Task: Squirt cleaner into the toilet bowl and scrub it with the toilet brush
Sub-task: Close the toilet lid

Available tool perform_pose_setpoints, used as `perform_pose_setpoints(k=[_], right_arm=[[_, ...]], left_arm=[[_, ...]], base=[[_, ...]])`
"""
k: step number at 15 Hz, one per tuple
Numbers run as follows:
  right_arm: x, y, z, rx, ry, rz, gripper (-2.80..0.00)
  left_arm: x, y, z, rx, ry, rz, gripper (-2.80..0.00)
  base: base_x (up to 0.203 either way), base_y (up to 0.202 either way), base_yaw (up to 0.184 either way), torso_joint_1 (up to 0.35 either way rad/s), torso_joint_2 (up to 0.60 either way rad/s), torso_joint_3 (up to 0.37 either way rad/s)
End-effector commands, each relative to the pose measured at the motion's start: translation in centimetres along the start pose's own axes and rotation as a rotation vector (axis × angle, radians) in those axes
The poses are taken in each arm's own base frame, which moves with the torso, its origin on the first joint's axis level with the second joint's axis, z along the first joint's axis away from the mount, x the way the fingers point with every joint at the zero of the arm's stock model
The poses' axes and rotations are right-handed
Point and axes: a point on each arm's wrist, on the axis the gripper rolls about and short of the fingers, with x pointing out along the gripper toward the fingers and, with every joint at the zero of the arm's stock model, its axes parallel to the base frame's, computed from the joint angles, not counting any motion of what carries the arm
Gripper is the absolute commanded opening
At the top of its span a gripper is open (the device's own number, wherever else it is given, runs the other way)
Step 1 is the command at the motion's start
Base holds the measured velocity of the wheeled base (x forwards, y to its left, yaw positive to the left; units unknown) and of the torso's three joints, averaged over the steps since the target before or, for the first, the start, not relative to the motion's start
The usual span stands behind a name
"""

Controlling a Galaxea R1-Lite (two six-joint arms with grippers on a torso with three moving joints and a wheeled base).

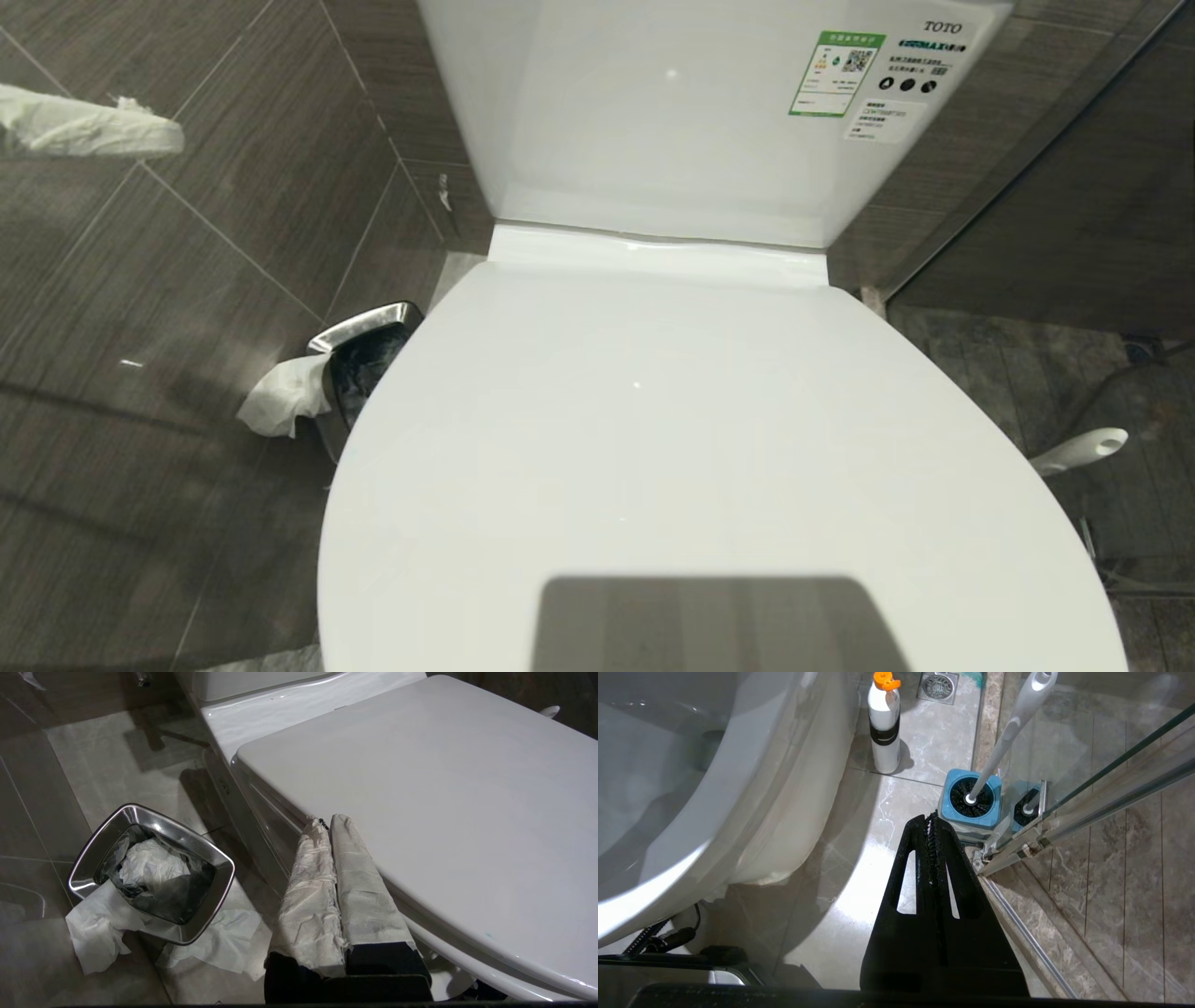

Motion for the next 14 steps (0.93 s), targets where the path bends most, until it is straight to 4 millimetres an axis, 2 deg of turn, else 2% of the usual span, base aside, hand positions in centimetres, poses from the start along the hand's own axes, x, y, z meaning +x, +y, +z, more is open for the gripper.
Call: perform_pose_setpoints(k=[1, 14], right_arm=[[0.00, 0.00, 0.00, 0.000, 0.000, 0.001, -2.80], [0.00, 0.00, 0.00, 0.000, 0.000, 0.001, -2.80]], left_arm=[[0.05, 0.13, -0.06, -0.005, 0.003, -0.001, -2.80], [0.14, 0.31, -0.31, -0.010, 0.010, 0.006, -2.80]], base=[[0.000, 0.000, 0.000, 0.002, 0.00, 0.076], [0.000, 0.000, 0.000, 0.002, 0.00, 0.187]])
